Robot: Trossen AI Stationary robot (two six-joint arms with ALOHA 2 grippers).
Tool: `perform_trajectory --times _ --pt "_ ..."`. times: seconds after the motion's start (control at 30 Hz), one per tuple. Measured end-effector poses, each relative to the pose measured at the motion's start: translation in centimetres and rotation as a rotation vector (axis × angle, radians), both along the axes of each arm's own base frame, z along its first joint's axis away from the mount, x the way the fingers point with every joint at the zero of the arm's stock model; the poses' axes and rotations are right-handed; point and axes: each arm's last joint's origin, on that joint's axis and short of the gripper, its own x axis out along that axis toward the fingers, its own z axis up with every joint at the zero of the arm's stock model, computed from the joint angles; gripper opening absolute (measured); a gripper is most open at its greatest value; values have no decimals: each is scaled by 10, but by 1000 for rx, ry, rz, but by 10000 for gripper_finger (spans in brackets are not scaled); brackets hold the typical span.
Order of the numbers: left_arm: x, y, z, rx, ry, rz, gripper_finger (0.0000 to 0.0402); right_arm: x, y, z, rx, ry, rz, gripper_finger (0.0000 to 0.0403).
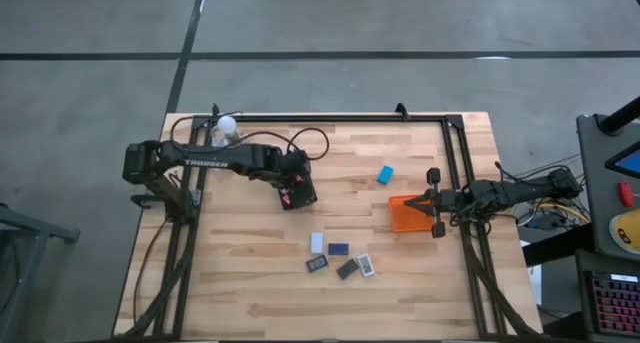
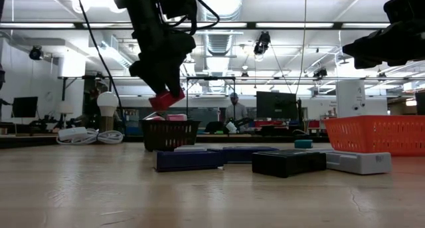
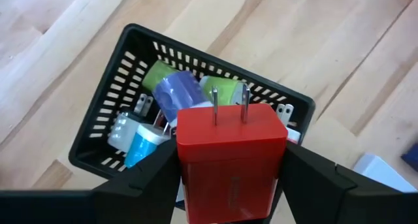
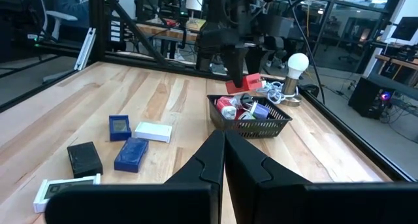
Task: Pick & Place Office items
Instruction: Put the red charger adapter in the black bin
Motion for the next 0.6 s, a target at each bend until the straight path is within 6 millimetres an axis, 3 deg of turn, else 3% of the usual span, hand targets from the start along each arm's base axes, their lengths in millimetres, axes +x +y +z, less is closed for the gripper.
perform_trajectory --times 0.43,0.6 --pt "2 0 -1 -7 -33 1 234 0 0 0 0 0 0 8" --pt "1 -1 -10 -29 -43 -6 234 0 0 0 0 0 0 8"
